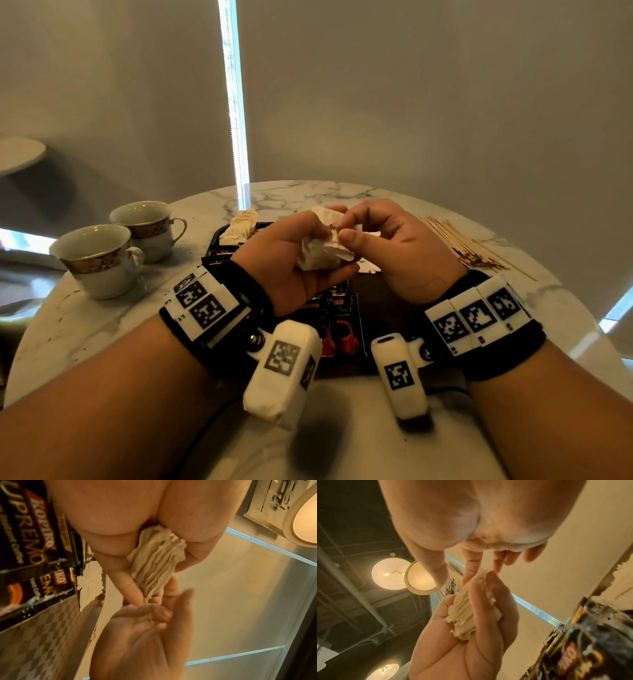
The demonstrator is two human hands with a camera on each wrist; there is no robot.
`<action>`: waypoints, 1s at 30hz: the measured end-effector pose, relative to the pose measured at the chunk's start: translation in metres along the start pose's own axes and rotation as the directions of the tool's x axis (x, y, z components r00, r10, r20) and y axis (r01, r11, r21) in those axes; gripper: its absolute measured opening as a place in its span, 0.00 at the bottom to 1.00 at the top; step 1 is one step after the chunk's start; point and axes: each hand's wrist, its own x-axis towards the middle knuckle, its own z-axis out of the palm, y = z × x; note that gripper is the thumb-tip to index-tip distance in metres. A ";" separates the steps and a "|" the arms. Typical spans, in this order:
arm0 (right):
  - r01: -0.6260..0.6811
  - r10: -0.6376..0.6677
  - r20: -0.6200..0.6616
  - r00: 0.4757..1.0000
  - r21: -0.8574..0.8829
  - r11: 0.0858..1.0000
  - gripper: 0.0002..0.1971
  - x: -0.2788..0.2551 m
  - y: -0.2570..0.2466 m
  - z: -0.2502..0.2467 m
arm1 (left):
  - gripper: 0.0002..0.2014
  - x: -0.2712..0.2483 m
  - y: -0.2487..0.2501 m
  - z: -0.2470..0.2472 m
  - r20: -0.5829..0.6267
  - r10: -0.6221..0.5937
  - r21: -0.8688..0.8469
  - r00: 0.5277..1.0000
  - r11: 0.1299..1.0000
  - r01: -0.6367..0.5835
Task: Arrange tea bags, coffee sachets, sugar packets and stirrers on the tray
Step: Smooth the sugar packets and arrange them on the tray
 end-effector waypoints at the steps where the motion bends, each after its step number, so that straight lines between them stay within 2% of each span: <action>1: -0.010 0.012 -0.044 0.999 0.041 0.999 0.07 0.002 0.003 0.002 | 0.20 0.001 0.000 0.000 -0.014 0.014 -0.001 1.000 1.000 -0.014; 4: -0.095 0.125 -0.139 0.982 0.200 0.975 0.18 0.006 0.007 0.005 | 0.14 0.001 0.002 -0.001 -0.051 0.057 -0.019 0.997 0.998 -0.058; 6: -0.157 0.191 -0.118 0.975 0.252 0.955 0.24 0.006 0.009 0.005 | 0.17 0.001 0.003 -0.001 -0.052 0.090 -0.009 0.995 0.996 -0.090; 9: -0.181 0.205 -0.067 0.976 0.268 0.946 0.22 0.005 0.007 0.007 | 0.30 0.001 0.002 -0.001 -0.061 0.117 0.029 0.991 0.993 -0.116; 13: -0.184 0.227 -0.077 0.971 0.368 0.911 0.18 0.005 0.007 0.004 | 0.36 0.001 0.001 -0.002 -0.048 0.130 0.037 0.990 0.991 -0.128; 15: -0.207 0.257 -0.073 0.964 0.405 0.890 0.16 0.005 0.006 0.003 | 0.31 0.001 0.002 -0.002 -0.041 0.132 0.017 0.990 0.991 -0.131; 17: -0.214 0.278 -0.084 0.957 0.440 0.872 0.13 0.006 0.005 0.001 | 0.18 0.001 0.003 -0.003 -0.038 0.126 -0.010 0.991 0.992 -0.127; 19: -0.216 0.304 -0.105 0.947 0.490 0.844 0.05 0.008 0.004 0.000 | 0.12 0.001 0.003 -0.004 -0.057 0.122 -0.017 0.991 0.992 -0.123; 23: -0.182 0.359 -0.168 0.918 0.625 0.759 0.05 0.011 0.000 -0.007 | 0.14 0.002 0.003 -0.002 -0.089 0.142 -0.042 0.986 0.988 -0.146; 26: -0.137 0.380 -0.187 0.906 0.720 0.680 0.10 0.013 0.000 -0.010 | 0.16 0.002 0.004 -0.002 -0.125 0.163 -0.058 0.979 0.984 -0.171; 30: -0.139 0.383 -0.184 0.905 0.724 0.676 0.19 0.012 -0.001 -0.008 | 0.12 0.003 0.003 -0.002 -0.108 0.146 -0.033 0.983 0.988 -0.150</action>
